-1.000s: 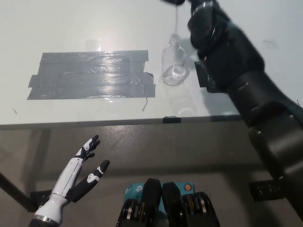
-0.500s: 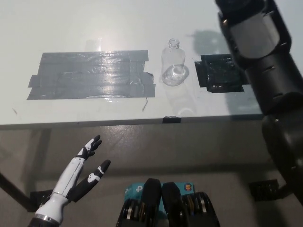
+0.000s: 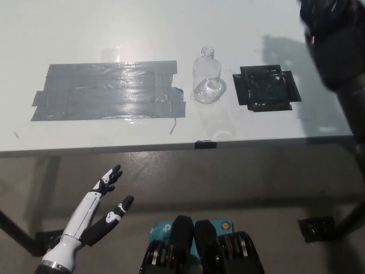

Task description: The robot grabs the black lid of the spray bottle on the desk and places it on the black area of the desk

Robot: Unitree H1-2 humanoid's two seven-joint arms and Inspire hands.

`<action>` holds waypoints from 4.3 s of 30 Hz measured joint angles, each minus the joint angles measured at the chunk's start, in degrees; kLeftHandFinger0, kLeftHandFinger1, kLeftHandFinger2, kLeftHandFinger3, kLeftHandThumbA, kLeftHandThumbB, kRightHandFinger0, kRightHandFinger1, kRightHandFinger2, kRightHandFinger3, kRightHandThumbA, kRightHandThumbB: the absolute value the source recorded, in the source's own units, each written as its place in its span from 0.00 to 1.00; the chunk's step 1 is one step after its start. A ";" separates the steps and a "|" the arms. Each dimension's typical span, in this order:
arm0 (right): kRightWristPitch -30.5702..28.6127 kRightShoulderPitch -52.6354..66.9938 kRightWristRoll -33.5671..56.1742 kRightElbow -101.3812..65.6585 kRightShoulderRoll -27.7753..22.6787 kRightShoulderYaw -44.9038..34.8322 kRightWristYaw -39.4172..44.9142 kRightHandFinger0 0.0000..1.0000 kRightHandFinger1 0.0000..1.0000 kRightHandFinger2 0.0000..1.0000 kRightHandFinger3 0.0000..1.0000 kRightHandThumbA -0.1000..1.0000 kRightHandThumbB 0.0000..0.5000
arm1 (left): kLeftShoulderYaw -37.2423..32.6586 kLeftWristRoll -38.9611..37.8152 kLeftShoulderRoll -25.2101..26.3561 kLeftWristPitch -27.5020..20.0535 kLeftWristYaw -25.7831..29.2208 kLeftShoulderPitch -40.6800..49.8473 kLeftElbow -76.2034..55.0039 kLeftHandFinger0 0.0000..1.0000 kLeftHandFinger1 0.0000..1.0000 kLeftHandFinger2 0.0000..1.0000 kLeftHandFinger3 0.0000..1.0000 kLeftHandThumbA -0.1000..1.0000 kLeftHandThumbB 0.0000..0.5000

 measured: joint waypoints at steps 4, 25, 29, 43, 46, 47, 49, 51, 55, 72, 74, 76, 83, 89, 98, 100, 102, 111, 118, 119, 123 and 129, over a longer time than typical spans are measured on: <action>-2.84 1.53 -2.26 6.29 0.08 4.61 -1.84 0.00 0.15 0.41 0.27 0.28 0.39 | 0.16 -0.01 0.00 -0.05 0.01 0.17 0.00 0.98 1.00 1.00 1.00 0.85 0.33; -5.44 3.68 -10.33 18.03 0.92 19.21 -2.37 1.00 1.00 1.00 1.00 0.68 1.00 | 0.35 0.09 -0.06 -0.32 0.01 0.39 0.09 0.97 1.00 1.00 1.00 0.79 0.33; -4.92 3.54 -10.39 17.98 0.79 19.20 0.48 1.00 1.00 1.00 1.00 0.63 1.00 | 0.35 0.11 -0.11 -0.34 0.02 0.35 0.09 0.99 1.00 1.00 1.00 0.77 0.35; -2.27 2.57 -10.91 4.28 -5.07 15.78 8.07 1.00 1.00 1.00 1.00 0.86 0.72 | 0.81 0.11 -0.31 -0.27 0.00 -0.93 0.11 0.97 1.00 1.00 1.00 0.76 0.33; -1.69 3.94 -10.96 -2.78 -6.57 13.88 8.15 1.00 1.00 1.00 1.00 0.89 0.65 | 0.78 0.11 -0.40 -0.20 -0.01 -1.11 0.22 0.99 1.00 1.00 1.00 0.78 0.33; -1.48 4.91 -10.96 -5.23 -6.95 13.14 8.19 1.00 1.00 1.00 1.00 0.90 0.62 | 0.77 0.12 -0.43 -0.17 -0.02 -1.16 0.30 0.99 1.00 1.00 1.00 0.78 0.33; -1.07 7.61 -10.95 -10.48 -7.41 11.64 8.29 1.00 1.00 1.00 1.00 0.88 0.57 | 0.77 0.12 -0.44 -0.09 -0.02 -1.33 0.53 1.00 1.00 1.00 1.00 0.79 0.32; -0.87 10.07 -10.94 -14.30 -7.46 10.74 8.36 1.00 1.00 1.00 1.00 0.86 0.51 | 0.75 0.12 -0.45 -0.02 -0.02 -1.50 0.68 0.99 1.00 1.00 1.00 0.84 0.34; -0.40 17.51 -10.87 -23.46 -7.40 8.67 8.56 1.00 1.00 1.00 1.00 0.86 0.49 | 0.74 0.12 -0.52 0.11 -0.02 -2.00 1.07 0.97 1.00 1.00 1.00 0.90 0.38; 0.43 53.37 -8.17 -57.68 -7.12 1.01 8.98 1.00 1.00 1.00 1.00 0.88 0.69 | 0.76 0.12 -0.62 0.33 -0.02 -3.44 3.58 0.94 1.00 1.00 1.00 0.93 0.36; 0.45 57.54 -7.51 -61.93 -7.11 -0.47 8.98 1.00 1.00 1.00 1.00 0.88 0.71 | 0.76 0.11 -0.63 0.32 -0.02 -3.53 3.89 0.94 1.00 1.00 1.00 0.93 0.37; 0.47 60.89 -6.95 -66.38 -7.09 -1.93 8.98 1.00 1.00 1.00 1.00 0.88 0.72 | 0.78 0.11 -0.64 0.33 -0.02 -3.56 4.12 0.94 1.00 1.00 1.00 0.93 0.38; 0.44 68.44 -4.72 -80.33 -6.01 -7.24 8.89 1.00 1.00 1.00 1.00 0.87 0.71 | 0.92 0.04 -0.66 0.31 -0.01 -3.62 4.22 0.94 1.00 1.00 1.00 0.92 0.35; -3.93 70.49 -2.88 -78.58 0.44 -8.23 6.78 1.00 1.00 1.00 1.00 0.78 0.63 | 1.56 -0.16 -0.98 -0.77 0.40 -3.46 4.23 0.91 1.00 1.00 1.00 0.91 0.37; -8.17 71.37 -2.21 -58.91 3.24 -4.58 6.60 1.00 1.00 1.00 1.00 0.79 0.64 | 2.17 -0.18 -1.54 -1.62 0.96 1.58 3.93 0.89 1.00 1.00 1.00 0.93 0.42; -8.83 71.85 -2.18 -58.98 3.38 -4.37 6.60 1.00 1.00 1.00 1.00 0.79 0.67 | 2.17 -0.17 -1.53 -1.89 1.00 2.48 3.92 0.89 1.00 1.00 1.00 0.90 0.38; -9.42 72.78 -2.18 -59.03 3.60 -4.01 6.60 1.00 1.00 1.00 1.00 0.79 0.65 | 2.16 -0.17 -1.53 -2.10 1.01 3.35 3.85 0.89 1.00 1.00 1.00 0.89 0.39; -11.28 75.44 -2.21 -59.26 3.63 -3.66 6.60 1.00 1.00 1.00 1.00 0.79 0.63 | 2.15 -0.15 -1.54 -2.51 1.01 4.61 3.42 0.90 1.00 1.00 1.00 0.89 0.40; -11.47 75.43 -2.19 -59.58 3.63 -3.69 6.62 1.00 1.00 1.00 1.00 0.80 0.63 | 2.15 -0.12 -1.53 -2.53 1.03 4.58 3.11 0.92 1.00 1.00 1.00 0.87 0.39; -11.47 75.42 -2.19 -59.68 3.63 -3.70 6.62 1.00 1.00 1.00 1.00 0.80 0.63 | 2.15 -0.11 -1.53 -2.53 1.05 4.54 3.09 0.92 1.00 1.00 1.00 0.85 0.38; -11.47 75.41 -2.19 -60.20 3.62 -3.70 6.64 1.00 1.00 1.00 1.00 0.81 0.64 | 2.15 -0.11 -1.54 -2.53 1.07 4.55 2.99 0.92 1.00 1.00 1.00 0.85 0.36; -11.46 75.45 -2.21 -60.61 3.62 -3.69 6.72 1.00 1.00 1.00 1.00 0.80 0.64 | 2.14 -0.08 -1.53 -2.64 1.19 4.88 2.46 0.90 1.00 1.00 1.00 0.83 0.36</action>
